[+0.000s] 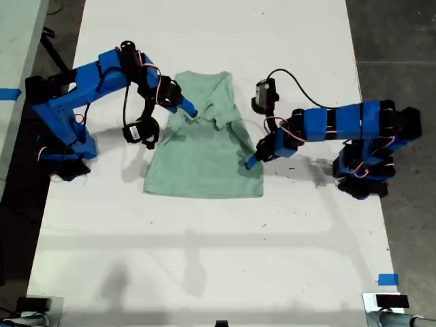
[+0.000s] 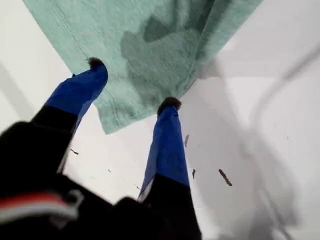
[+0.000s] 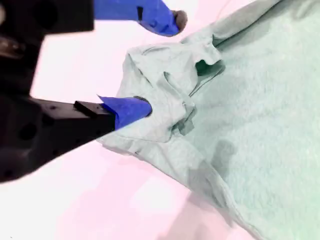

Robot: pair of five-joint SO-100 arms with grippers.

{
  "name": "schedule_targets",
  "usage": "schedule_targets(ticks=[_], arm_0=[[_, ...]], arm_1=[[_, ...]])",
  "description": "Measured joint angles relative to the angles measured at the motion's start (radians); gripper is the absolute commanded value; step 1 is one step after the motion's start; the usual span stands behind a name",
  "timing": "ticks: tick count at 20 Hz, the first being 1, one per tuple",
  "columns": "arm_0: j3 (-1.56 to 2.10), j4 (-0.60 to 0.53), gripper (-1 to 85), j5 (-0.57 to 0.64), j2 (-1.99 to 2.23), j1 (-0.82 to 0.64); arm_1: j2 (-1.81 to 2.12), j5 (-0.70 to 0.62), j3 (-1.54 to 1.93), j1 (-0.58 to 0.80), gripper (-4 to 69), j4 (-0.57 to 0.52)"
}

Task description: Fold t-shirt

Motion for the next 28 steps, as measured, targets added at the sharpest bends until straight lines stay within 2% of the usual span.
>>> schedule_targets(ticks=[11,13,17,24,28], arm_0=[[0.005,-0.002,27.1,0.000,0.000,0.000],[0.005,-0.002,27.1,0.000,0.000,0.000],[0.005,-0.002,27.1,0.000,0.000,0.000],[0.005,-0.002,27.1,0.000,0.000,0.000],[0.005,-0.002,27.0,0.000,0.000,0.000]], arm_1=[[-0.117,-0.038,0.135,0.037,23.3,-0.238],[-0.126,-0.044,0.135,0.040,16.7,-0.242],[-0.129,-0.049,0.133,0.040,-0.6,-0.242],[-0.161,-0.041,0.089,0.040,-1.1,-0.219],[-0.167,-0.041,-0.049,0.037,-1.1,-0.034]])
